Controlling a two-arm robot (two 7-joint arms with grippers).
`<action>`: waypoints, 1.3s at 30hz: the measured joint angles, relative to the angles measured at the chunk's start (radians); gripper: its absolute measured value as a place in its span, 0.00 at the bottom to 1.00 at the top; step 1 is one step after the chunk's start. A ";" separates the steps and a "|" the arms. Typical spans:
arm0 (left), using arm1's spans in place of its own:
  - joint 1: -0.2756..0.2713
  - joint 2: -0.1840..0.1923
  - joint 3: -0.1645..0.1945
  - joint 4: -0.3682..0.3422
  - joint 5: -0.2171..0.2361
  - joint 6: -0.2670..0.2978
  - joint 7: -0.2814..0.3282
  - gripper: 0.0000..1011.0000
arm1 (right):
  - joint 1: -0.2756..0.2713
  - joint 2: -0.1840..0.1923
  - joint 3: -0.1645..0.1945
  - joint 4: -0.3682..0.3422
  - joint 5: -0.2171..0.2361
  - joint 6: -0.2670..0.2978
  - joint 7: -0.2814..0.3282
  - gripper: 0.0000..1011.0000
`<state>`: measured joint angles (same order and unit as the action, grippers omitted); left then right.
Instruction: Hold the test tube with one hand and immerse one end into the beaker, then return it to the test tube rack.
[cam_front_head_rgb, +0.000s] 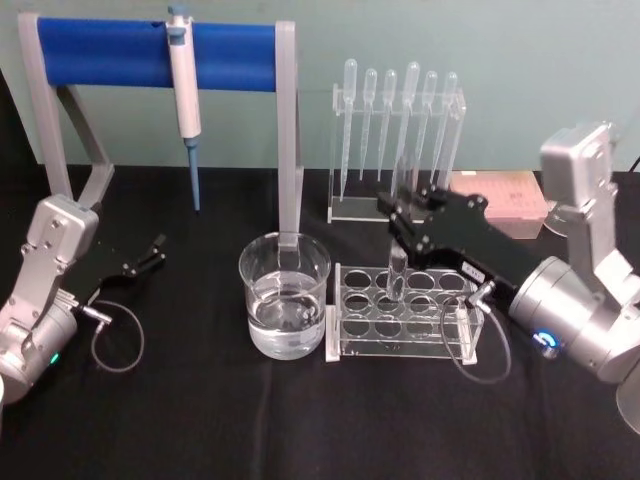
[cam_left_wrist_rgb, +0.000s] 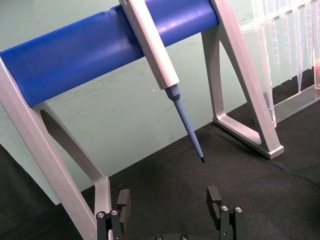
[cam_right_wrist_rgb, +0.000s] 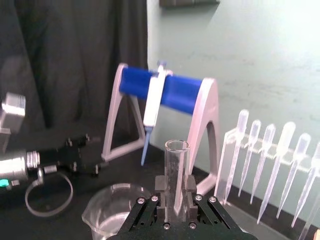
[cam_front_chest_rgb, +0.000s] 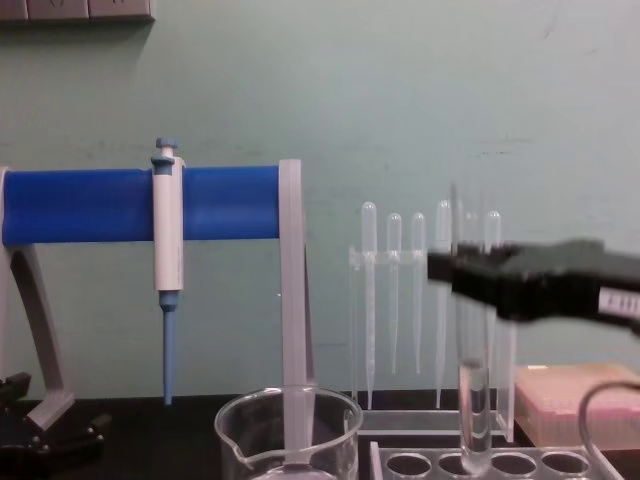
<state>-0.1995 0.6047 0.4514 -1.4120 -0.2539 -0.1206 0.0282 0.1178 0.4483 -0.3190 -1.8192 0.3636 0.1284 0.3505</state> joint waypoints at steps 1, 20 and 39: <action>0.000 0.000 0.000 0.000 0.000 0.000 0.000 0.99 | -0.002 -0.002 0.005 -0.009 0.008 0.006 -0.002 0.22; 0.000 0.000 0.000 0.000 0.000 0.000 0.000 0.99 | -0.003 -0.003 0.015 -0.039 0.033 0.034 -0.012 0.22; 0.000 0.000 0.000 0.000 0.000 0.000 0.000 0.99 | -0.003 -0.003 0.014 -0.036 0.029 0.029 -0.012 0.22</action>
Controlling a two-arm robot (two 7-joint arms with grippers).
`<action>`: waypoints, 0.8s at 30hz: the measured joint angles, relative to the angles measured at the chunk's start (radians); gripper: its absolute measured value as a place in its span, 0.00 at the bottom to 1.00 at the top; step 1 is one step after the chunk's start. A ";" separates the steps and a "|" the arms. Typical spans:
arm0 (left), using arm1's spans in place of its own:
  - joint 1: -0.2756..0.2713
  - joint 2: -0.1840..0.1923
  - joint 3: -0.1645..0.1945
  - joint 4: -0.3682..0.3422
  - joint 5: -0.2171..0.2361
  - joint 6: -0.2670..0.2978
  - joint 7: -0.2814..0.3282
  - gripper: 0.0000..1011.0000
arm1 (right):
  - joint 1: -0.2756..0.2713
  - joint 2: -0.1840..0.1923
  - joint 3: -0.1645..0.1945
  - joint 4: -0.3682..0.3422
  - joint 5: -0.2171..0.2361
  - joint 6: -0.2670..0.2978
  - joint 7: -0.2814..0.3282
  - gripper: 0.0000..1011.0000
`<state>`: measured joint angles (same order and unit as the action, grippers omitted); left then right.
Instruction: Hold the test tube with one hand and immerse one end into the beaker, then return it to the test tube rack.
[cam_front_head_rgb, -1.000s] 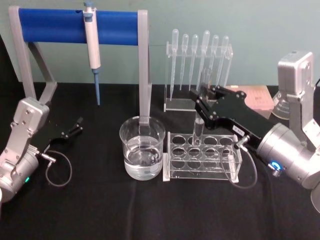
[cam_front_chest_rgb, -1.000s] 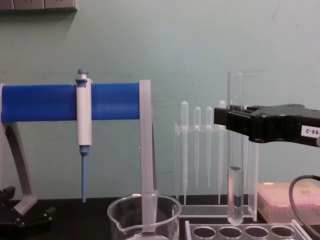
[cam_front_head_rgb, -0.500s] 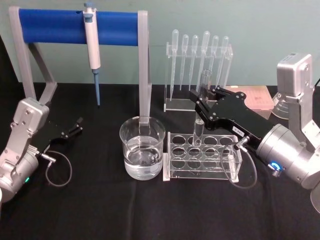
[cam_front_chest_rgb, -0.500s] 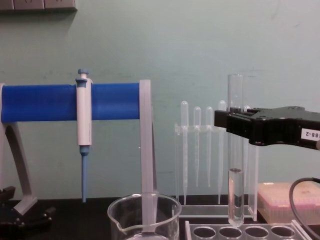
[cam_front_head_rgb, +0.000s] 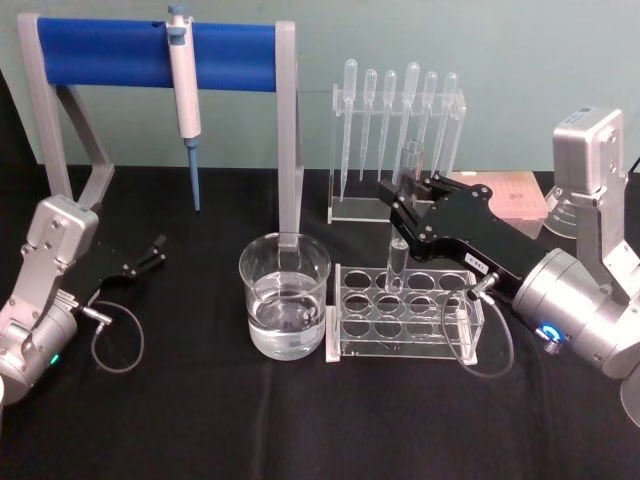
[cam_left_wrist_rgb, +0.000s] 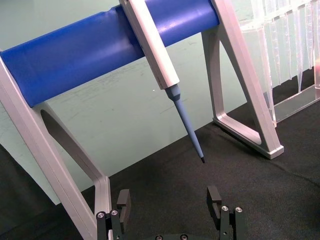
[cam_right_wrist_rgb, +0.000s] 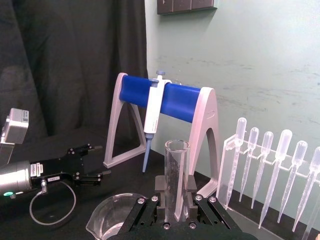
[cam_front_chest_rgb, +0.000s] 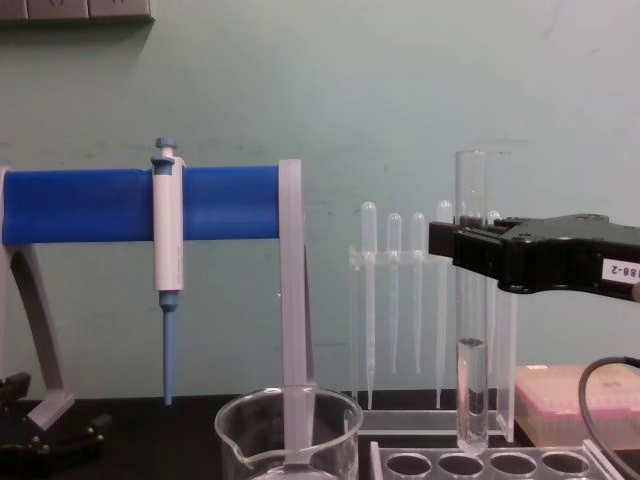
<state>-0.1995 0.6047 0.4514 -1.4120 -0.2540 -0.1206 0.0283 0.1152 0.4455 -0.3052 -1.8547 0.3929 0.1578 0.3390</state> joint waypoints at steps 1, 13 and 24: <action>0.000 0.000 0.000 0.000 0.000 0.000 0.000 0.99 | 0.000 0.000 0.000 0.000 0.000 0.000 0.000 0.22; 0.000 0.000 0.000 0.000 0.000 0.000 0.000 0.99 | 0.000 0.000 0.000 0.001 -0.001 -0.001 0.001 0.22; 0.000 0.000 0.000 0.000 0.000 0.000 0.000 0.99 | 0.000 0.000 0.000 0.001 -0.001 -0.001 0.001 0.22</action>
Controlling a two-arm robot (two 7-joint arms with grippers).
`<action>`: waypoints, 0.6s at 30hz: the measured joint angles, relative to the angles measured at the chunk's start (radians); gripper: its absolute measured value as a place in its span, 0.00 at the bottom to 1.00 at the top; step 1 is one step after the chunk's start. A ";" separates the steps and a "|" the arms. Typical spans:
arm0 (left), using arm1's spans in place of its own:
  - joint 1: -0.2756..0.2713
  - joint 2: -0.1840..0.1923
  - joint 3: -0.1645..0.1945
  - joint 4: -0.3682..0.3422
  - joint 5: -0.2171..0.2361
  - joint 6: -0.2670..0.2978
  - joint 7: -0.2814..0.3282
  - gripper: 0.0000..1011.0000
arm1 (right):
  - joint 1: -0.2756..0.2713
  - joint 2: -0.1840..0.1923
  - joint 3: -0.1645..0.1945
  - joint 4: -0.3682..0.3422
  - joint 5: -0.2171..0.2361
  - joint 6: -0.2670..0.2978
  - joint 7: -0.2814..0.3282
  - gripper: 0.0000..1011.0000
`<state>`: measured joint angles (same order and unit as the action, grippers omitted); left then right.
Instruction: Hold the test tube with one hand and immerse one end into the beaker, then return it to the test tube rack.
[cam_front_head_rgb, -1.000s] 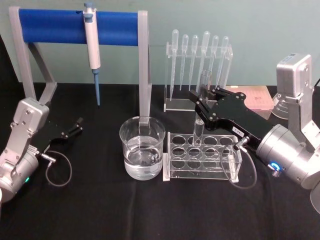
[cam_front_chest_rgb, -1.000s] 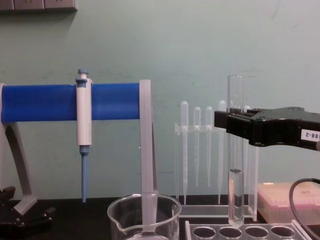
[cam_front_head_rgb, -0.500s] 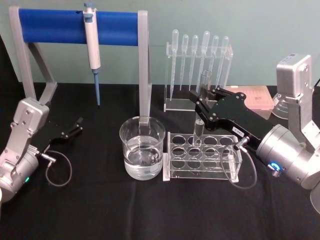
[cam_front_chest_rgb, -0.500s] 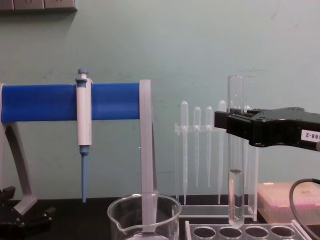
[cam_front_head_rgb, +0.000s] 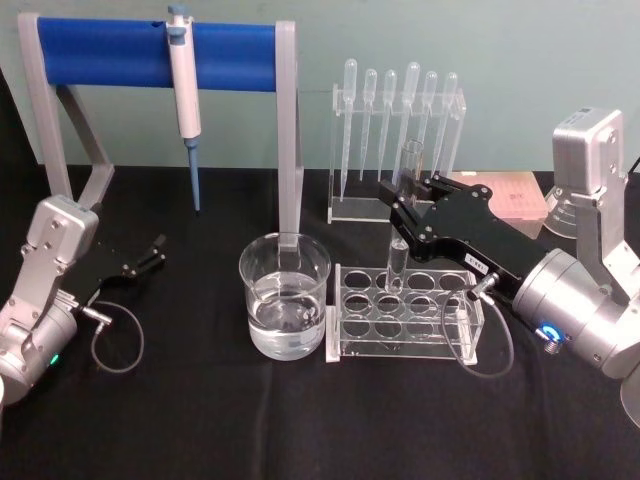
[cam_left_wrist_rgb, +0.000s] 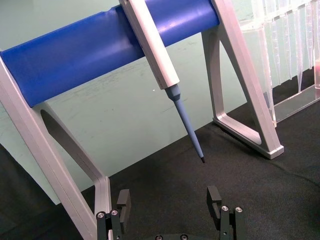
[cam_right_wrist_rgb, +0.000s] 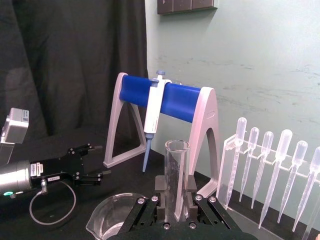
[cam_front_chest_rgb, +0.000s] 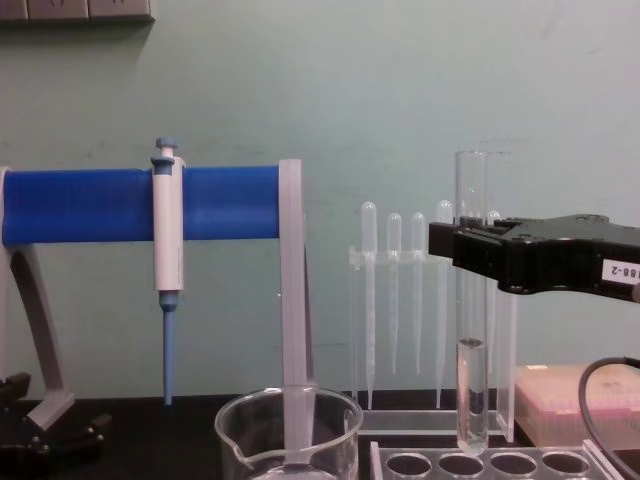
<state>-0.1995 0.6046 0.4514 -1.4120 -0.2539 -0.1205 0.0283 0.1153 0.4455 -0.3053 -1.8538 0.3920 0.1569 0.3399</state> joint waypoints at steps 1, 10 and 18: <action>0.000 0.000 0.000 0.000 0.000 0.000 0.000 0.99 | 0.000 0.000 0.000 0.000 0.000 0.000 0.000 0.22; 0.000 0.000 0.000 0.000 0.000 0.000 0.000 0.99 | 0.000 0.000 0.000 0.000 0.000 0.000 0.000 0.22; 0.000 0.000 0.000 0.000 0.000 0.000 0.000 0.99 | 0.000 0.000 0.000 0.000 0.000 0.000 0.000 0.22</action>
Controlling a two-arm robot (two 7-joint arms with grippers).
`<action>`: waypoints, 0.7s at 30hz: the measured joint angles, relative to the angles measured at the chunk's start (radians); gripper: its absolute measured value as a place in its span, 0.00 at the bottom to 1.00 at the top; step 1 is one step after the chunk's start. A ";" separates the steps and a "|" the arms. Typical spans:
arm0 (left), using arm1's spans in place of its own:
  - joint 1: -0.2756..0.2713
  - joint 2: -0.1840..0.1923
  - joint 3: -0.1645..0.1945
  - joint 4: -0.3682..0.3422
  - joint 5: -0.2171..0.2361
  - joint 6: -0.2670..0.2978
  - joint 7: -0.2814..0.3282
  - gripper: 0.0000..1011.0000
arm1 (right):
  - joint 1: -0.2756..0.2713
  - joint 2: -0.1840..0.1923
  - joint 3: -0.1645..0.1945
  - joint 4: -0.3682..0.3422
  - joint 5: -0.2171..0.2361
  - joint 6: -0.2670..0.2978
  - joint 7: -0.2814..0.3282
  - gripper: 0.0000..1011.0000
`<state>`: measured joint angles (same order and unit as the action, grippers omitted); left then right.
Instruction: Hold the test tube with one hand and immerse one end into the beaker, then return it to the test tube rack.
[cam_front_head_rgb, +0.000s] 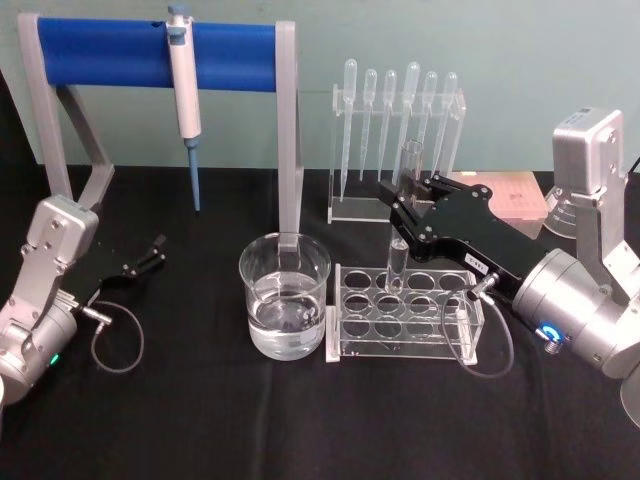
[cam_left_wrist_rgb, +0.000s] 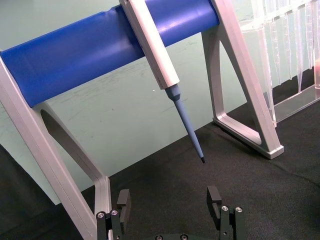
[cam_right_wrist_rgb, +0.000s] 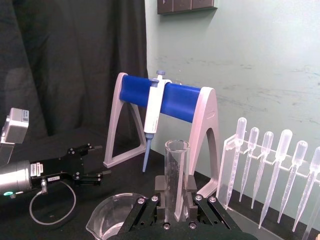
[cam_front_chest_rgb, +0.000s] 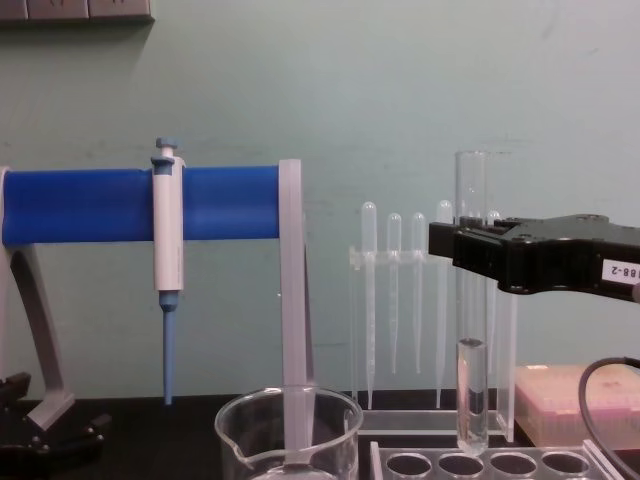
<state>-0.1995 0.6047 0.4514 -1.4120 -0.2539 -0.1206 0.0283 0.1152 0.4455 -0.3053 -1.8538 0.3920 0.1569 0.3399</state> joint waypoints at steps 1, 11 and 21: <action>0.000 0.000 0.000 0.000 0.000 0.000 0.000 0.99 | 0.000 0.000 0.000 0.000 0.000 0.000 0.000 0.22; 0.000 0.000 0.000 0.000 0.000 0.000 0.000 0.99 | 0.000 0.000 0.000 0.000 0.000 0.000 0.000 0.22; 0.000 0.000 0.000 0.000 0.000 0.000 0.000 0.99 | 0.000 0.000 0.000 0.000 0.000 0.000 0.000 0.22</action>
<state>-0.1995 0.6047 0.4514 -1.4120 -0.2539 -0.1206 0.0283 0.1152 0.4455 -0.3053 -1.8539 0.3921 0.1569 0.3399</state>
